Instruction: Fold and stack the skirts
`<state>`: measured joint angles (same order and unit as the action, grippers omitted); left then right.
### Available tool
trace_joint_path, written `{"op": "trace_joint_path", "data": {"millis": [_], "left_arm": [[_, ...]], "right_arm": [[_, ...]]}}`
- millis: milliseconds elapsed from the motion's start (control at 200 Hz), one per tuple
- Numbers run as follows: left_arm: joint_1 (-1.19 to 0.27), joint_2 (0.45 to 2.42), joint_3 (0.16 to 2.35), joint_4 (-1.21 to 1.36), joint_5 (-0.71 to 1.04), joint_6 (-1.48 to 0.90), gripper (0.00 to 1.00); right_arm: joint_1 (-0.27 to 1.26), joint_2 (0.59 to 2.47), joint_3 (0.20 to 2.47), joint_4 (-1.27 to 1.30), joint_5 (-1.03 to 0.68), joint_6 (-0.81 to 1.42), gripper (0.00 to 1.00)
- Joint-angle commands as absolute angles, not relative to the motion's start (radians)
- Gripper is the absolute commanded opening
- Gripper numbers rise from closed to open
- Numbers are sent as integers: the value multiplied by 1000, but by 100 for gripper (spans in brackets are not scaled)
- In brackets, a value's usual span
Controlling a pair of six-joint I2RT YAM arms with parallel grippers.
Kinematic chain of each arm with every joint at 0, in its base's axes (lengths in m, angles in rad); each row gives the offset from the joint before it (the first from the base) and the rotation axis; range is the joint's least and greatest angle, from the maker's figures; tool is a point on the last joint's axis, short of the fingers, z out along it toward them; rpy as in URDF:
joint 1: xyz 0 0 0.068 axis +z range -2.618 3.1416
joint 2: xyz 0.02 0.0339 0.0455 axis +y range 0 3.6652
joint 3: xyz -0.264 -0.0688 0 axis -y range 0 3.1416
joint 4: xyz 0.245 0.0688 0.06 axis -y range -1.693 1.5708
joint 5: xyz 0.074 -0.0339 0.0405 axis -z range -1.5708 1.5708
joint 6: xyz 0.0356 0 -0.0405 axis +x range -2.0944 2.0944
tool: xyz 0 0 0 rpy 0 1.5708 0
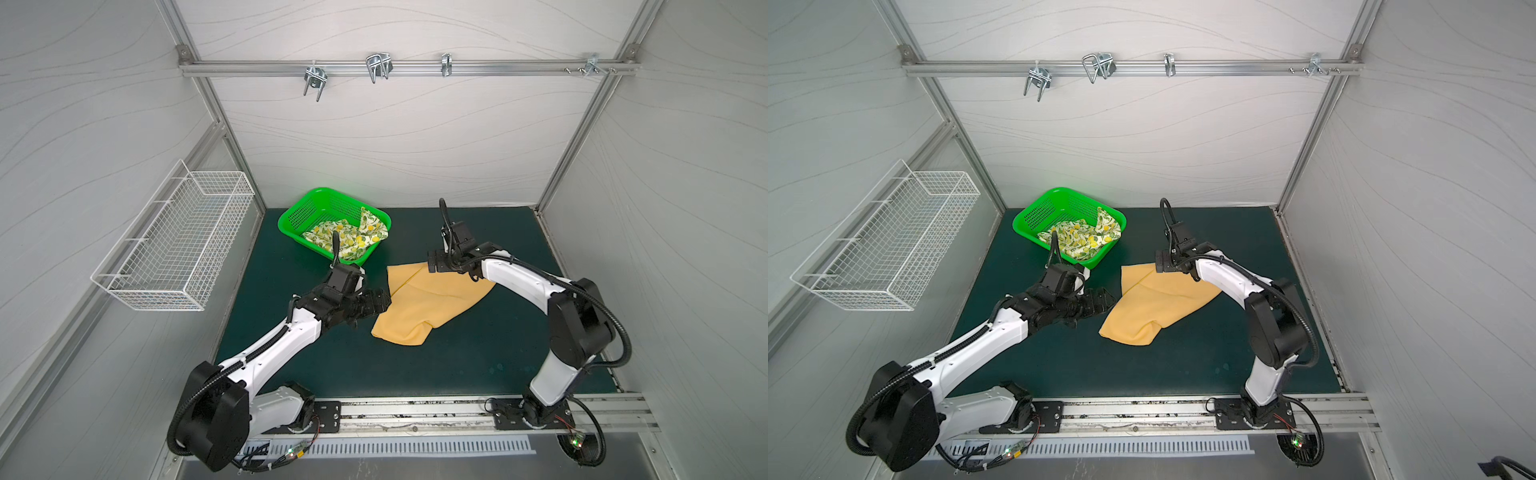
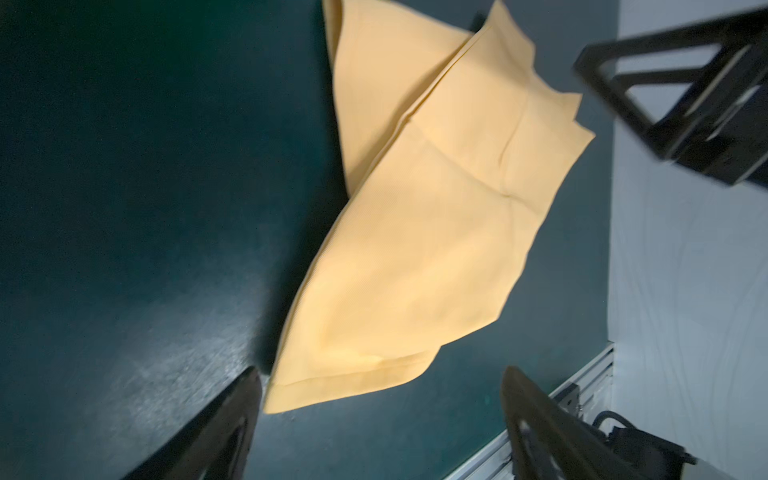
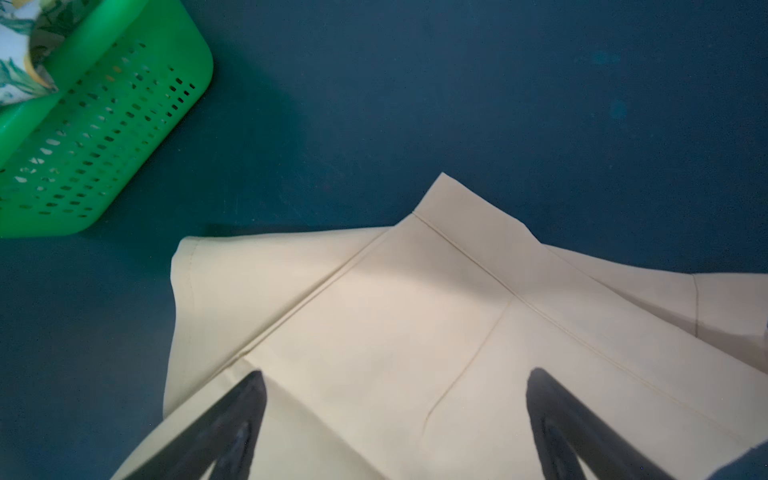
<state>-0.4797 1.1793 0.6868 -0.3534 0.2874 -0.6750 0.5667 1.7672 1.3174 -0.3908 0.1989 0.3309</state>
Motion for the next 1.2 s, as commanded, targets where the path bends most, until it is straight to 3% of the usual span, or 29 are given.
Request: {"op": "trace_joint_path", "data": {"millis": [0, 560, 870, 1196], "left_arm": [[-477, 1166, 627, -284, 304, -651, 86], [-477, 1329, 534, -105, 394, -625, 64], [-479, 1382, 537, -90, 414, -620, 33], [-479, 1374, 561, -118, 414, -609, 29]], "right_arm": [[556, 1824, 1385, -449, 172, 333, 98], [544, 1962, 1493, -492, 165, 354, 98], [540, 2126, 1694, -600, 245, 341, 97], [535, 2265, 1827, -662, 323, 324, 92]]}}
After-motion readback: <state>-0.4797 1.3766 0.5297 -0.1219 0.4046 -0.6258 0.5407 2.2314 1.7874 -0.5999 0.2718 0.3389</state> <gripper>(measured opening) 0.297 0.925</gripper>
